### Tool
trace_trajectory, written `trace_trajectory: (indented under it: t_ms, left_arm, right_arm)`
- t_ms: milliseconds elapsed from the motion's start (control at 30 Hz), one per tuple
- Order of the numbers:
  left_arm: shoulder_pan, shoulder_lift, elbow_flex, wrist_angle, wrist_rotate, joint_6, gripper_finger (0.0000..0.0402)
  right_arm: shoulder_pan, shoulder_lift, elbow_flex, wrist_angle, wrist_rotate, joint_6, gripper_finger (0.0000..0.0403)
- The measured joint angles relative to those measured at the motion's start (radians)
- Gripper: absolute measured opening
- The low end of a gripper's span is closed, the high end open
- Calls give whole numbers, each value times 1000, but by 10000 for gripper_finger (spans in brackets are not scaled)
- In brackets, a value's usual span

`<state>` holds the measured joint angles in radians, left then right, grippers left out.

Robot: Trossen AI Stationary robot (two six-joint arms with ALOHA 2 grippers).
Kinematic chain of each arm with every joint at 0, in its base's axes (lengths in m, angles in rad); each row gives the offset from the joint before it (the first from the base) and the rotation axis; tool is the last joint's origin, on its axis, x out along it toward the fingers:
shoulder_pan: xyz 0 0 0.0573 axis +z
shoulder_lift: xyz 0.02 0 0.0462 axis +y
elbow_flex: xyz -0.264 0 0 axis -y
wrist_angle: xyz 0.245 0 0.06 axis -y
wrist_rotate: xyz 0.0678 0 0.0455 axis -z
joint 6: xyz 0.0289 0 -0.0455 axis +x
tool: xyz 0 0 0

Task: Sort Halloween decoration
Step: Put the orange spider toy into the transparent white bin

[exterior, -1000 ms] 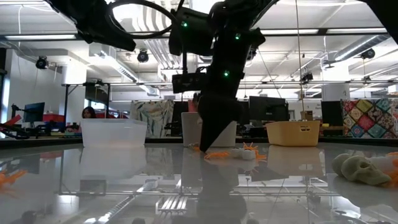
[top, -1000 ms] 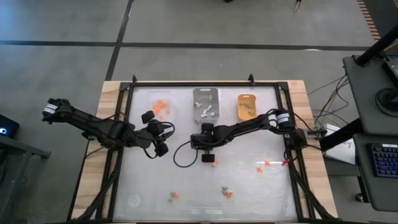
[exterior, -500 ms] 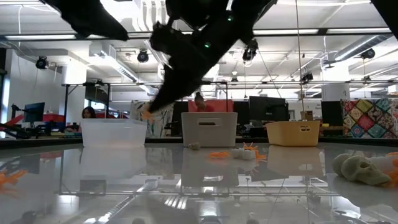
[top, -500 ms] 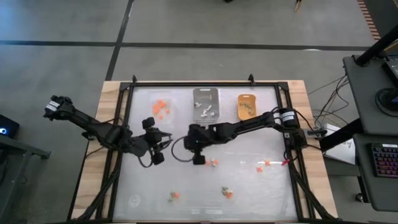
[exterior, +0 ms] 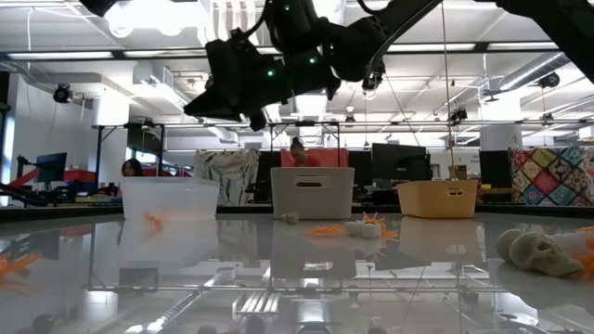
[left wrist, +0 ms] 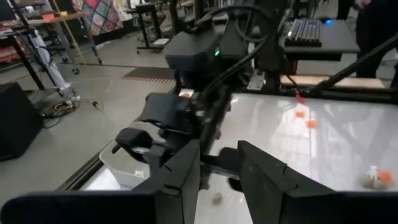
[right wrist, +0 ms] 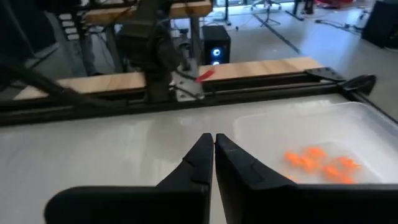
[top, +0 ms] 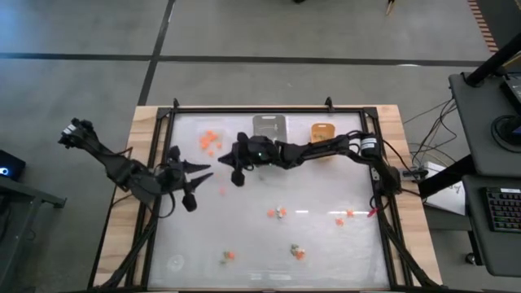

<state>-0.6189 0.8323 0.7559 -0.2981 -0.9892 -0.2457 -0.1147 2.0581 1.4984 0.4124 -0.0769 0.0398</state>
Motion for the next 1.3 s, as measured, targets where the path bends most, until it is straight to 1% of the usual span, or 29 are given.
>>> trace_trajectory:
  t_ms: [133,267,500,567,667,867,967,1033,1133,1300]
  left_arm:
    - [0,-18,-2,-31,10,1,91]
    - [0,-8,-12,-105,89,-18,91]
    - [0,56,-48,-125,114,-140,91]
    - [0,67,-62,-125,152,-165,93]
    - [-1,82,-86,-120,214,-211,103]
    - [-2,112,-182,-109,248,-367,141]
    - [-2,139,-237,-92,250,-445,162]
    - [-2,166,-269,-58,250,-464,174]
    - [-2,216,-320,17,250,-464,182]
    - [3,309,-386,193,235,-427,181]
  right_arm:
    - [-12,-1,6,-36,-2,12,8]
    - [-10,-12,6,-101,-3,13,8]
    - [8,-84,3,-256,-1,10,9]
    - [19,-112,0,-297,-2,-12,9]
    - [39,-167,-25,-324,-2,-57,9]
    - [82,-261,-110,-326,-1,-106,9]
    - [100,-307,-158,-324,-1,-111,9]
    - [109,-334,-194,-320,-1,-111,9]
    - [120,-364,-241,-321,1,-111,9]
    - [133,-404,-304,-295,2,-96,9]
